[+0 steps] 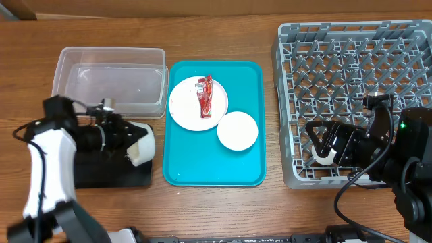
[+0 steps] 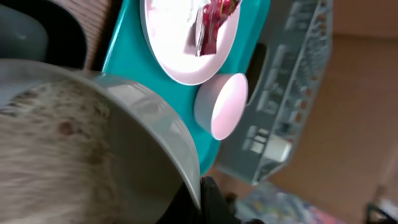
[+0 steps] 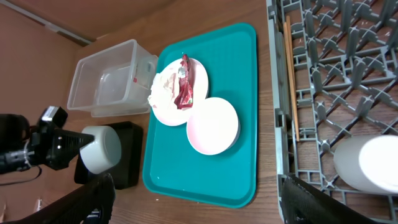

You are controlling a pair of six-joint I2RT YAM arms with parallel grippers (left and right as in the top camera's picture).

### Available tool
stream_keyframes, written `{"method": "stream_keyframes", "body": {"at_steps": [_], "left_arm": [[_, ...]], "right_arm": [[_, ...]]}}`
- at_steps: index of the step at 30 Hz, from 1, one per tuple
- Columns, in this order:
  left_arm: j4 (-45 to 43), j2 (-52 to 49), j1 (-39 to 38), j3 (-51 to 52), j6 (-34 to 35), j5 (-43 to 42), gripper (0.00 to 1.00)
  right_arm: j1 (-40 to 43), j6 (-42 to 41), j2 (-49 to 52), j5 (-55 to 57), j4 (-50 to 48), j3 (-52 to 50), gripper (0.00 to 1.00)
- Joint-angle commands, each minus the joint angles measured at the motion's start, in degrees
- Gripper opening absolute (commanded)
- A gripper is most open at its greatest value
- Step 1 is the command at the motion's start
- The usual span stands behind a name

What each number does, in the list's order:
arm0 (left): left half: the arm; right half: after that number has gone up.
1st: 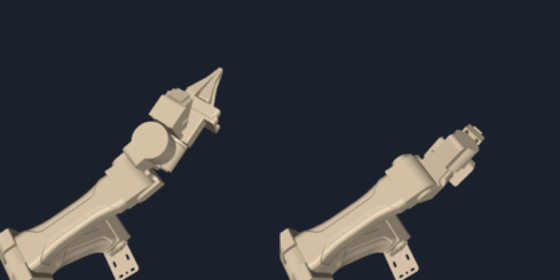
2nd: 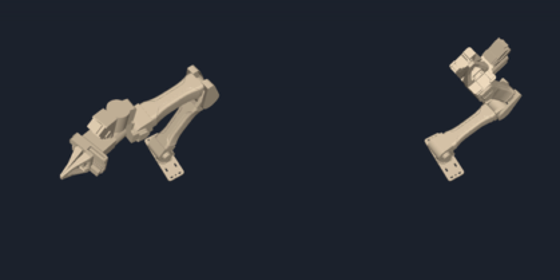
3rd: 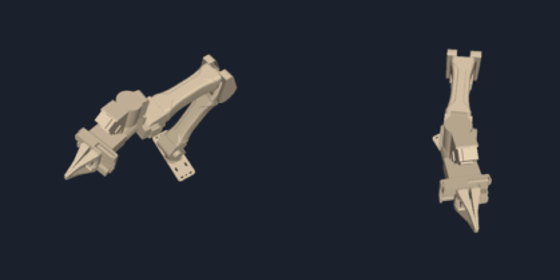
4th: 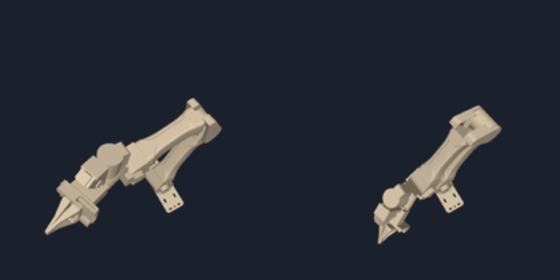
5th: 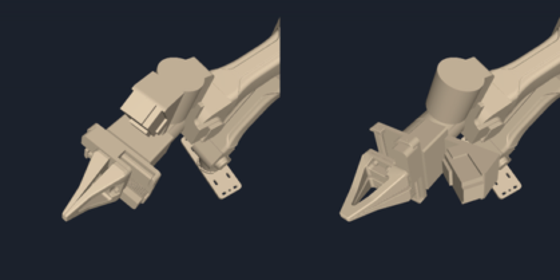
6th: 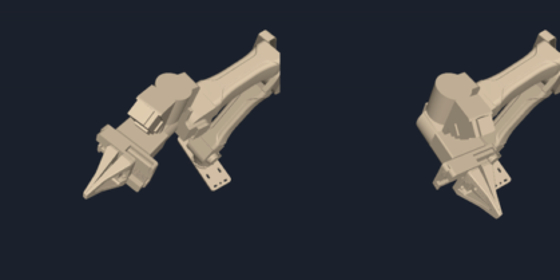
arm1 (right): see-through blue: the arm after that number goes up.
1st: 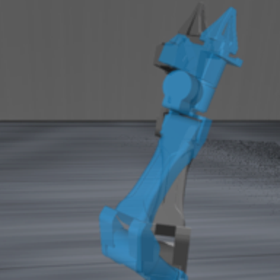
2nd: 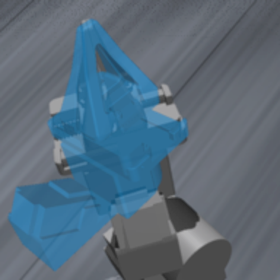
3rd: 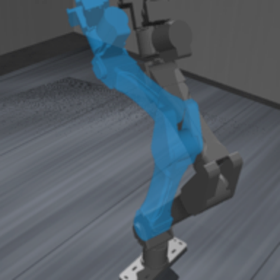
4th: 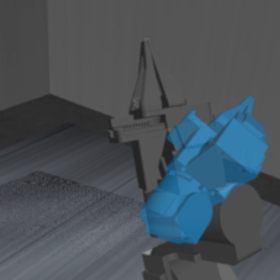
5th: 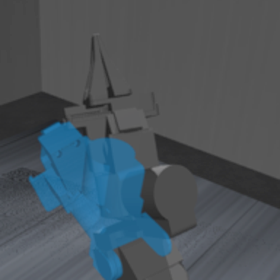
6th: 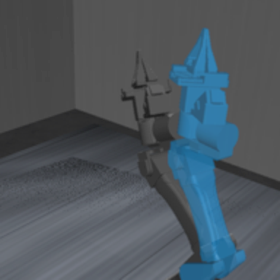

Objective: Sort waste into correct bins and load items into the dishwasher
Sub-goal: 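Tip the rice bowl over the black tray to dump rice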

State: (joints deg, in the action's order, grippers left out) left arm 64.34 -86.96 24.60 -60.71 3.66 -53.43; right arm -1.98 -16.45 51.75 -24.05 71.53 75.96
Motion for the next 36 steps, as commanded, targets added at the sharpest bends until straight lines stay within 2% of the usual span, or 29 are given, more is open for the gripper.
{"method": "stream_keyframes", "body": {"at_steps": [1,5,7,10,15,21,23,24,25,26,29,33,36], "left_arm": [[1.9,-6.4,4.0,0.3,-12.1,-13.9,0.04],[10.0,-14.1,8.9,0.3,-22.4,-25.1,0.04],[14.4,-16.7,11.8,0.3,-27.8,-27.5,0.04],[18.6,-18.6,15.5,0.3,-33.6,-26.9,0.04],[23.6,-18.6,19.5,-0.2,-39.4,-27.0,0.04],[26.1,-18.5,21.6,-0.4,-48.6,-26.0,0.04],[27.5,-18.6,21.6,-0.4,-47.2,-25.2,0.04],[31.2,-18.4,21.4,-0.4,-51.1,-25.7,0.04],[32.6,-18.1,21.4,-0.5,-58.0,-27.3,0.04],[32.2,-17.9,21.4,-0.8,-60.9,-27.4,0.04],[32.6,-17.6,21.5,-1.1,-56.1,-27.4,0.04],[32.6,-16.1,21.4,-1.9,-58.8,-26.9,0.04],[32.6,-14.2,21.3,-2.7,-54.6,-25.0,0.04]], "right_arm": [[-0.3,0.4,-0.3,-0.4,-0.3,0.9,0.88],[-0.3,0.4,-0.3,-0.4,-0.4,0.9,0.87],[-0.3,0.4,-0.3,-0.4,-0.4,0.9,0.88],[-0.3,0.4,-0.3,-0.4,-0.4,0.9,0.87],[-0.3,0.4,-0.3,-0.4,-0.4,0.9,0.88],[-0.3,0.4,-0.3,-0.4,-0.4,0.9,0.88],[-0.3,0.4,-0.3,-0.4,-0.4,0.9,0.88],[-0.3,0.4,-0.3,-0.5,-0.3,0.9,0.88],[-0.3,0.4,-0.3,-0.4,-0.3,0.9,0.88],[-0.3,0.4,-0.3,-0.5,-0.3,0.9,0.88],[-0.3,0.4,-0.3,-0.5,-0.3,0.9,0.88],[-0.3,0.4,-0.3,-0.5,-0.3,0.9,0.88],[-0.3,0.4,-0.3,-0.5,-0.3,0.9,0.88]]}}
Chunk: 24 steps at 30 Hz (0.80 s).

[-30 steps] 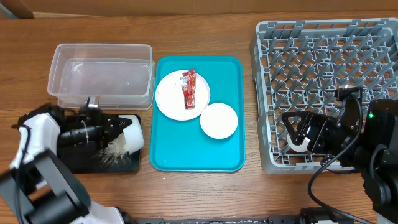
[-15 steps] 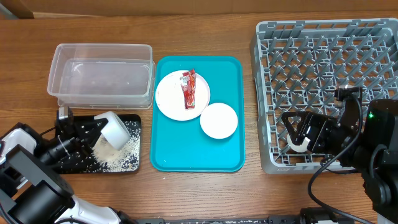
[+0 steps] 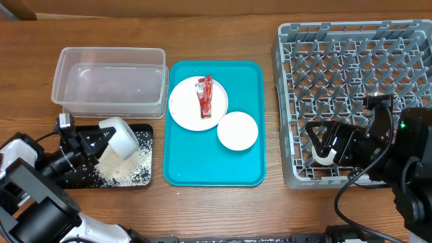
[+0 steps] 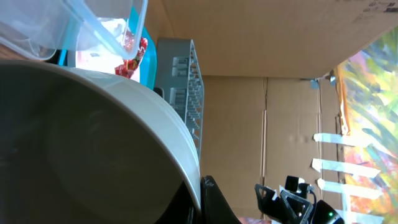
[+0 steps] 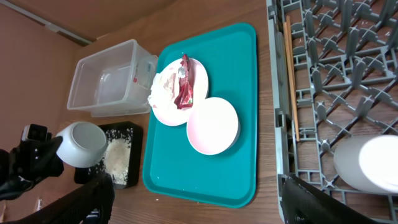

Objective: Sort waste into correct bins and load items into the dishwasher
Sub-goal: 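Tip the rice bowl over the black tray to dump rice, then set the empty bowl back on the teal tray with left gripper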

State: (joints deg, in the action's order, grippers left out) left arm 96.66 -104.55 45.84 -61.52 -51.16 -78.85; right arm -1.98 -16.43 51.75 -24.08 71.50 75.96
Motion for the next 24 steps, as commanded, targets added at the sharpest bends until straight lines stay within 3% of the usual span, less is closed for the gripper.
{"method": "stream_keyframes", "body": {"at_steps": [1,7,10,12,15,18,24], "left_arm": [[0.3,4.8,0.0,-2.3,0.6,1.7,0.04],[-1.2,17.6,-0.5,-8.3,9.3,10.8,0.04],[-9.6,24.2,-3.4,-9.9,24.4,17.9,0.04],[-16.3,27.8,-7.7,-9.9,36.7,26.9,0.04],[-22.9,32.9,-19.3,-9.9,50.9,42.9,0.04],[-26.2,35.1,-30.0,-9.9,55.1,47.0,0.04],[-28.5,33.2,-58.3,-9.8,66.1,71.7,0.04]], "right_arm": [[-0.3,0.4,-0.3,-0.4,-0.3,0.9,0.88],[-0.3,0.4,-0.3,-0.4,-0.3,0.9,0.88],[-0.3,0.4,-0.3,-0.4,-0.3,0.9,0.88],[-0.3,0.4,-0.3,-0.4,-0.4,0.9,0.88],[-0.3,0.4,-0.3,-0.4,-0.4,0.9,0.88],[-0.3,0.4,-0.3,-0.4,-0.4,0.9,0.88],[-0.3,0.4,-0.3,-0.5,-0.3,0.9,0.88]]}}
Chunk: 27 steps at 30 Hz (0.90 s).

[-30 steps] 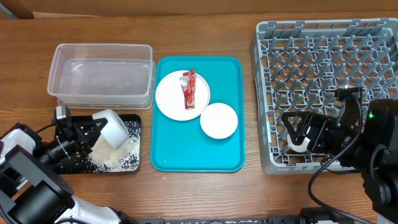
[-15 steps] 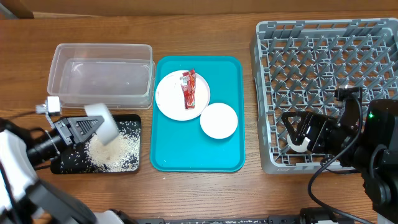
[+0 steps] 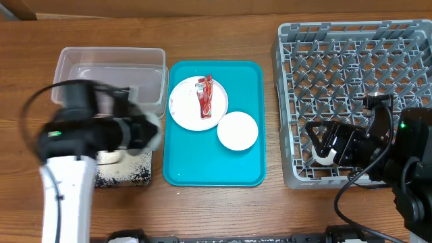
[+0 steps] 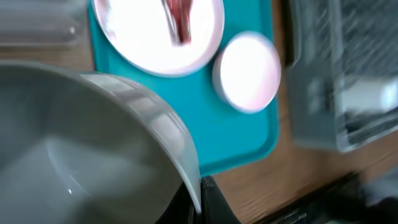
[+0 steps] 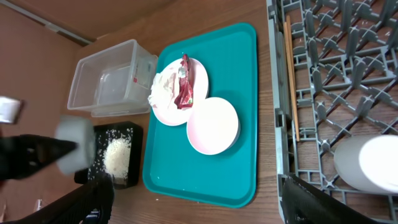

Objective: Sort waste into correct bins and load items into the dishwasher
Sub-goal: 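Set the empty bowl back on the teal tray with left gripper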

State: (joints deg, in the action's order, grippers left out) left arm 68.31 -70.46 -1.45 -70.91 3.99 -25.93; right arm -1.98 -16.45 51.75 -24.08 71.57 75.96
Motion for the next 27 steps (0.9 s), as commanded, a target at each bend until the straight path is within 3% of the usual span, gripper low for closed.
{"method": "stream_keyframes", "body": {"at_steps": [1,4,9,14,20,27], "left_arm": [[-0.3,-1.9,-14.7,-0.3,12.9,22.1,0.04],[-2.2,-6.4,-25.7,0.5,19.2,29.7,0.04],[-5.2,-14.3,-33.3,2.6,26.4,36.0,0.04],[-8.9,-23.0,-34.1,2.7,27.4,33.3,0.04],[-9.2,-26.3,-36.1,2.7,29.9,33.6,0.04],[-9.7,-26.2,-36.3,2.3,29.7,31.4,0.19]], "right_arm": [[-0.3,0.4,-0.3,-0.5,-0.4,0.9,0.88],[-0.3,0.4,-0.3,-0.5,-0.4,0.9,0.88],[-0.3,0.4,-0.3,-0.5,-0.4,0.9,0.88],[-0.3,0.4,-0.3,-0.4,-0.3,0.9,0.88],[-0.3,0.4,-0.3,-0.4,-0.3,0.9,0.88],[-0.3,0.4,-0.3,-0.4,-0.3,0.9,0.88]]}}
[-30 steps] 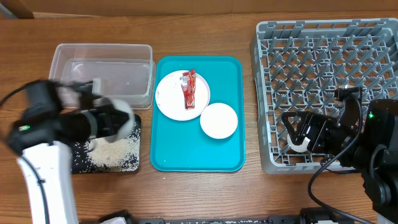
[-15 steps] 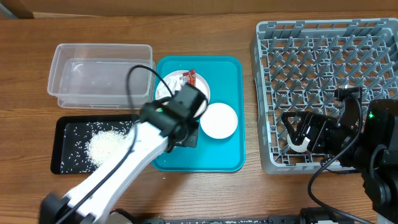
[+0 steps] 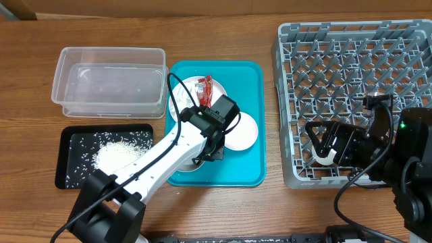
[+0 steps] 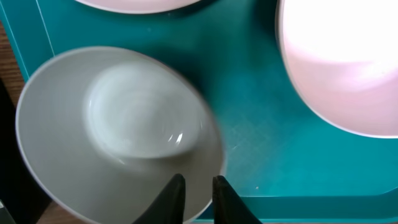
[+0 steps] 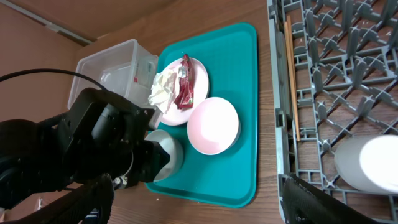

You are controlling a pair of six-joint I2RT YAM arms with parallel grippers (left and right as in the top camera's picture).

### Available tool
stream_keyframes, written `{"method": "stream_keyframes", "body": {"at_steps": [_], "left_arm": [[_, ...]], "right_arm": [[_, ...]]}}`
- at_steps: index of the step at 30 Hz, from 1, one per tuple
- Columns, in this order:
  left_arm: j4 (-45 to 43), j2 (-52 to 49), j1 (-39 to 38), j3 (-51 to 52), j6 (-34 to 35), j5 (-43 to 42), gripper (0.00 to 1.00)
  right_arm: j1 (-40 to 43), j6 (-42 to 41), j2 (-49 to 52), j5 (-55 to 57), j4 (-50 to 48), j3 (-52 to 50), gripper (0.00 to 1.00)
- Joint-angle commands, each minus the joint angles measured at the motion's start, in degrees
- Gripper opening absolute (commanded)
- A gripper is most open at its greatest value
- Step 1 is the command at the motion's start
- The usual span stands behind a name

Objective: Sort waste into correct bins and load items into the dishwasher
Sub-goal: 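Set the empty bowl back on the teal tray with left gripper, then grasp the red wrapper and tissue, drop them into the clear bin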

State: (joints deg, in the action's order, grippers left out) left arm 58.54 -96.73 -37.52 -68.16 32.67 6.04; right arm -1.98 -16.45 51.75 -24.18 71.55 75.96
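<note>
An empty grey-white bowl point(image 4: 118, 130) rests on the front left of the teal tray point(image 3: 250, 81). My left gripper point(image 4: 198, 186) hangs open just above the bowl's rim, nothing pinched between its fingers. A small pink-white dish point(image 3: 239, 131) sits beside the bowl. Behind them, a white plate point(image 3: 185, 108) carries a red wrapper point(image 5: 185, 87) and a crumpled tissue point(image 5: 163, 84). My right gripper point(image 5: 196, 199) stands open over the grey dishwasher rack point(image 3: 351, 67), next to a white cup point(image 5: 373, 162) in the rack.
A black tray point(image 3: 101, 155) with spilled rice lies at the front left. Behind it stands a clear plastic container point(image 3: 108, 81). A wooden chopstick point(image 5: 291, 74) lies in the rack's left row. The left arm stretches across the tray's front left.
My left gripper was shut on the bowl, held close near the black tray. Now the bowl sits on the teal tray and the gripper is open above it. The right arm is unchanged.
My left gripper held a bowl of rice over the black tray. Then the bowl was tipped and rice lay on the tray. Then the emptied bowl was held nearer the teal tray, and now it rests there, let go. The right gripper stayed open over the rack.
</note>
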Motion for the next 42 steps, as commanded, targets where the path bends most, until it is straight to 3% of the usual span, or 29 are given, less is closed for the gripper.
{"method": "stream_keyframes", "body": {"at_steps": [1,5,12,16,28,32,35,40,42], "left_arm": [[1.2,0.5,-0.3,-1.7,1.0,-0.5,0.23],[2.1,2.1,-0.4,-6.2,-0.9,-0.3,0.32],[-4.0,2.4,-0.4,-10.9,-11.9,-0.3,0.49],[-4.6,2.2,-0.4,-10.8,-11.7,2.4,0.48],[-15.3,-2.6,3.5,-10.7,-10.4,10.9,0.65],[-19.6,-9.3,7.0,-10.7,-10.3,9.0,0.66],[-23.0,-13.9,8.9,-10.7,-10.4,2.4,0.63],[-24.2,-18.8,9.9,-10.7,-10.4,-1.4,0.51],[-24.3,-19.7,9.9,-10.7,-10.4,-1.4,0.42]], "right_arm": [[-0.3,0.4,-0.3,-0.3,-0.3,0.9,0.88],[-0.3,0.4,-0.3,-0.3,-0.2,0.9,0.88],[-0.3,0.4,-0.3,-0.3,-0.1,0.9,0.88],[-0.3,0.4,-0.3,-0.3,0.2,0.9,0.88],[-0.3,0.4,-0.3,-0.3,0.7,0.9,0.88],[-0.3,0.4,-0.3,-0.3,0.7,0.9,0.88],[-0.3,0.4,-0.3,-0.3,0.7,0.9,0.88],[-0.3,0.4,-0.3,-0.3,0.7,0.9,0.88],[-0.3,0.4,-0.3,-0.3,0.7,0.9,0.88]]}}
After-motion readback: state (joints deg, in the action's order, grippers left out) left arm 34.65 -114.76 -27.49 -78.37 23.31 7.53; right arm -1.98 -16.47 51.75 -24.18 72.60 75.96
